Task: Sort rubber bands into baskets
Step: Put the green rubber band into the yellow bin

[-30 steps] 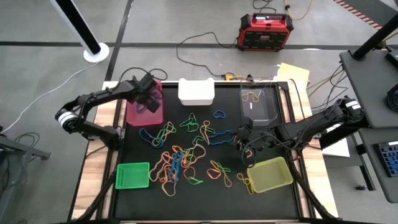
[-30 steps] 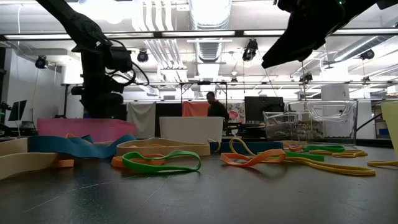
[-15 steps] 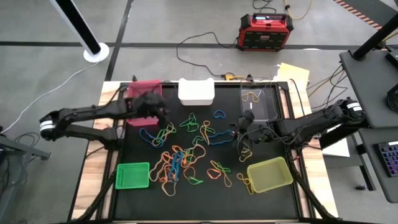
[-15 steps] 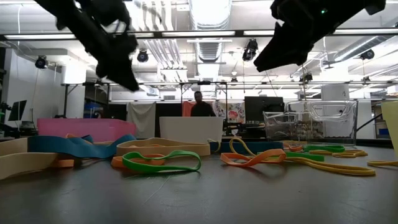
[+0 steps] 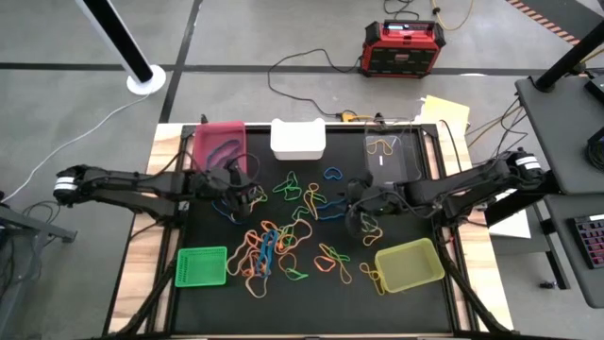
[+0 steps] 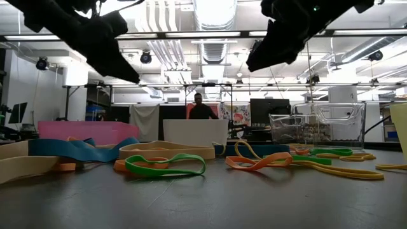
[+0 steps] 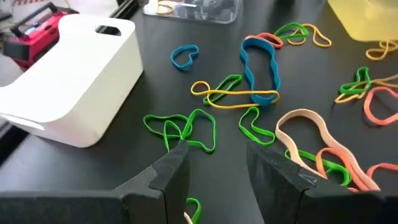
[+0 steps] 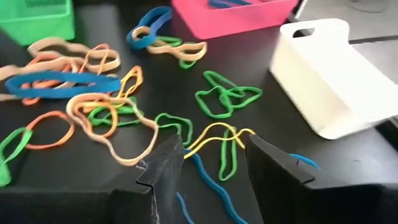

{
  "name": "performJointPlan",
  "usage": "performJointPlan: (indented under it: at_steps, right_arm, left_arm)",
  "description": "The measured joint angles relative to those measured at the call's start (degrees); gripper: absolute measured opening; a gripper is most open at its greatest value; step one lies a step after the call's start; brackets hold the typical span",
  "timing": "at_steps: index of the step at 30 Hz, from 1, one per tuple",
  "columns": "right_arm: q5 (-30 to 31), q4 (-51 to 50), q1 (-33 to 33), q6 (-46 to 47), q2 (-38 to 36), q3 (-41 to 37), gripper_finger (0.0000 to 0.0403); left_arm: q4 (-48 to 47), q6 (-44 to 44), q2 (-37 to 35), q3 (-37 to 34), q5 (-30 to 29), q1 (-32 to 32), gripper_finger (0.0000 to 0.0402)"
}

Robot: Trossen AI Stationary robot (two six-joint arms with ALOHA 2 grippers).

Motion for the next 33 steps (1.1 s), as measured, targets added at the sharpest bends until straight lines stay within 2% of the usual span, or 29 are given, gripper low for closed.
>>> performJointPlan:
  at_steps: [5, 13, 18, 22, 29, 33]
  right_arm:
    - [-4.21, -0.51, 0.0, -1.46, 2.98, 0.92, 0.0158]
    - [-4.58, -0.65, -0.99, -1.19, 8.69, 3.17, 0.0148]
    - [-4.55, -1.98, -4.19, -0.53, 14.8, 7.92, 0.015]
    - [-5.0, -7.86, -6.73, -0.91, 19.46, 13.55, 0.0148]
    - [-6.72, -13.79, -6.97, -4.9, 24.57, 19.16, 0.0152]
    - [-8.15, -14.11, -7.03, -6.04, 24.38, 19.02, 0.0152]
  left_arm:
    - [0.68, -3.71, 0.75, 0.18, 0.0, -0.06, 0.0141]
    - [4.26, -4.18, 2.23, 0.98, 0.0, -0.37, 0.0141]
    - [4.5, -4.19, 2.72, 0.99, 0.0, -0.37, 0.0141]
    - [4.74, -5.03, 3.79, 0.97, 0.0, -0.37, 0.0141]
    - [7.02, -5.52, 8.55, 0.88, 0.0, -0.74, 0.0141]
    - [12.71, -3.62, 12.76, 0.88, 0.0, -0.75, 0.0141]
